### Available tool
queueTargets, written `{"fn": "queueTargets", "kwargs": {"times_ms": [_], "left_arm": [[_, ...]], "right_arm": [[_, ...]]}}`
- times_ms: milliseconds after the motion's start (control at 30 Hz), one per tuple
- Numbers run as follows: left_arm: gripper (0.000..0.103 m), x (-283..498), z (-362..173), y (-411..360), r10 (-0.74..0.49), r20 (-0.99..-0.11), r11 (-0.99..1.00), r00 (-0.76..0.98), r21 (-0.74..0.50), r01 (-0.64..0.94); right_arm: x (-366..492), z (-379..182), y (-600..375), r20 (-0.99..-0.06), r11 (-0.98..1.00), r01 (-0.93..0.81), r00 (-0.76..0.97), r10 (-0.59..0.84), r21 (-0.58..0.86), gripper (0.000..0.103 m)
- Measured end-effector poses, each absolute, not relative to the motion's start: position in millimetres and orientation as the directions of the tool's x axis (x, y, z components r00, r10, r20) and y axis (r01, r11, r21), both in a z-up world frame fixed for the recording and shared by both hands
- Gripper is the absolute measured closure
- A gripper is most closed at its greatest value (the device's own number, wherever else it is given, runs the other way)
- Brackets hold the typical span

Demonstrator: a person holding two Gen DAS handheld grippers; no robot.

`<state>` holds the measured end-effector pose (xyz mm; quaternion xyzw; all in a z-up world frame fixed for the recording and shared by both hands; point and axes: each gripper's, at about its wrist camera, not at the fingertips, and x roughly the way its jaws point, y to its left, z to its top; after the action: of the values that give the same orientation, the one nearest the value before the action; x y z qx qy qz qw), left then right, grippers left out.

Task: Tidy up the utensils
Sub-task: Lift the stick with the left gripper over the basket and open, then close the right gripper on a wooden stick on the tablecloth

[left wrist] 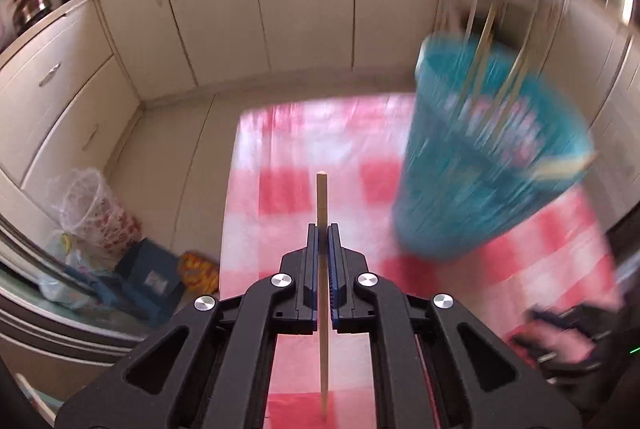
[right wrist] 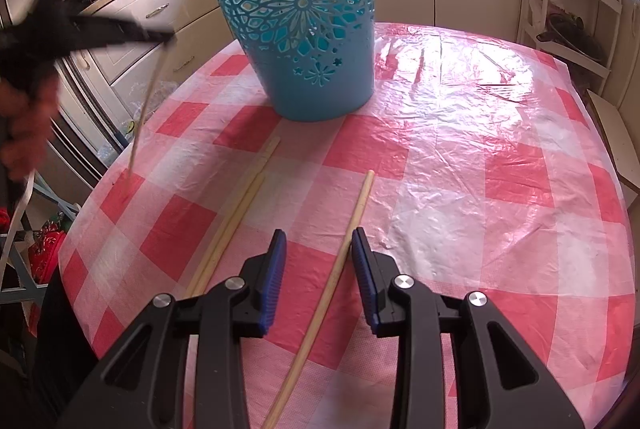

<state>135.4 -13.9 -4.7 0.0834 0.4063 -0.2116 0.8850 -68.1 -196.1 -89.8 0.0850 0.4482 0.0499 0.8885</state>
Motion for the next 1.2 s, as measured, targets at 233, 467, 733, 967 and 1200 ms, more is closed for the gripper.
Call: {"fn": "queueTargets", "kwargs": {"times_ms": [233, 467, 733, 967, 1200], "left_arm": [[0.103, 125, 102, -45, -0.489, -0.511, 0.851, 0.707, -0.104, 0.514], [0.103, 125, 125, -75, -0.533, -0.454, 0.828, 0.714, -0.104, 0.551], [0.103, 119, 87, -63, -0.492, -0.549, 0.843, 0.676, -0.107, 0.527], [0.103, 104, 23, -33, -0.466, -0.659, 0.856, 0.591, -0.166, 0.490], [0.102, 64, -65, -54, -0.443, -0.808, 0.820, 0.388, -0.190, 0.540]], "right_arm": [[-69, -90, -194, -0.787, 0.980, -0.011, 0.594, 0.168, 0.201, 0.069], [-68, -90, -201, -0.784, 0.975, -0.015, 0.592, 0.187, 0.222, 0.069], [-68, -90, -198, -0.786, 0.978, -0.024, 0.591, 0.181, 0.207, 0.066], [-68, -90, -195, -0.788, 0.980, -0.027, 0.590, 0.176, 0.198, 0.065], [-68, -90, -192, -0.799, 0.992, 0.003, 0.594, 0.098, 0.124, 0.084]]}}
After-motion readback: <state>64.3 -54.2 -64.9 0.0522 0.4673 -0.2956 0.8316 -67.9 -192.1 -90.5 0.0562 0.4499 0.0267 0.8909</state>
